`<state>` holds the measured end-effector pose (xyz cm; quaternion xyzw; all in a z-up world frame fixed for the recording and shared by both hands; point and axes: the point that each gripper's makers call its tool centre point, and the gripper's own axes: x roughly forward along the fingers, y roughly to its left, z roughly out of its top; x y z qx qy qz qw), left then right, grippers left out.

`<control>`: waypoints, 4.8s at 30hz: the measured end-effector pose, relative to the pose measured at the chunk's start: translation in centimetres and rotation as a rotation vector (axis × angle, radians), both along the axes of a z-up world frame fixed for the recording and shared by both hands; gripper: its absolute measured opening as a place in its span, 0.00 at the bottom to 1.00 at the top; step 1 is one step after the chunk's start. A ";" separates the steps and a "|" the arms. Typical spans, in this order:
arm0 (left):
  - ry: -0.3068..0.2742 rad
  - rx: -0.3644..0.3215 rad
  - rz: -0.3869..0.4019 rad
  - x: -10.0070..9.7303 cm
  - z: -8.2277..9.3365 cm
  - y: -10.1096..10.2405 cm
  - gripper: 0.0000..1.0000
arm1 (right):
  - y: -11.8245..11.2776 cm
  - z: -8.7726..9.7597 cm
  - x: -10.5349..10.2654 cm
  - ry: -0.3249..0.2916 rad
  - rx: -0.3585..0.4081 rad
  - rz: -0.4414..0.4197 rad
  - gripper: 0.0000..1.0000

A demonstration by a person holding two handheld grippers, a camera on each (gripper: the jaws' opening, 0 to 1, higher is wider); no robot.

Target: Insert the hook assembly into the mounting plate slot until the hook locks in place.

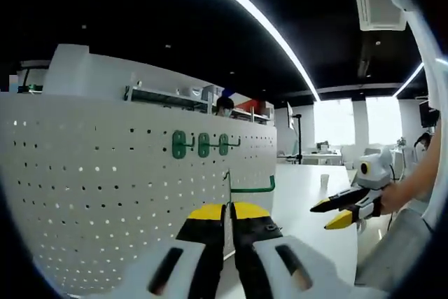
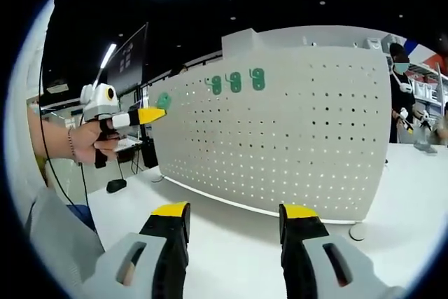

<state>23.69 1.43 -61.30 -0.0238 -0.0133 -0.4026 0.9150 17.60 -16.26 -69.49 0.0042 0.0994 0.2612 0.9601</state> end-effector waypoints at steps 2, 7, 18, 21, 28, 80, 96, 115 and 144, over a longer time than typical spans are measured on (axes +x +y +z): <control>0.002 -0.003 0.006 0.0 -0.1 0.2 0.03 | 0.1 0.1 0.0 -0.001 0.000 0.002 0.49; 0.000 0.003 0.008 0.0 -0.1 0.1 0.03 | 0.3 0.1 0.0 -0.002 -0.004 0.007 0.49; 0.003 0.006 0.009 -0.1 -0.4 -0.1 0.03 | 1.6 5.0 -0.1 -0.142 0.090 0.069 0.48; 0.003 0.009 0.011 -0.1 -0.4 -0.1 0.03 | 1.9 6.0 -0.3 -0.162 0.123 0.086 0.49; 0.002 0.012 0.014 -0.1 -0.4 0.0 0.03 | 2.9 6.4 -0.2 -0.160 0.137 0.115 0.48; -0.006 0.022 0.032 -0.8 -0.4 -0.3 0.03 | 15.9 10.3 3.6 -0.185 0.311 0.339 0.35; -0.007 0.018 0.037 -1.0 -0.2 -0.5 0.03 | 16.8 10.1 4.2 -0.180 0.291 0.331 0.14; 0.005 0.001 0.052 -0.9 -0.1 -0.5 0.03 | 16.9 9.8 4.8 -0.162 0.279 0.287 0.02; 0.053 0.083 -0.002 -1.5 -1.8 -2.0 0.63 | 16.4 10.2 4.6 -0.118 0.327 0.281 0.00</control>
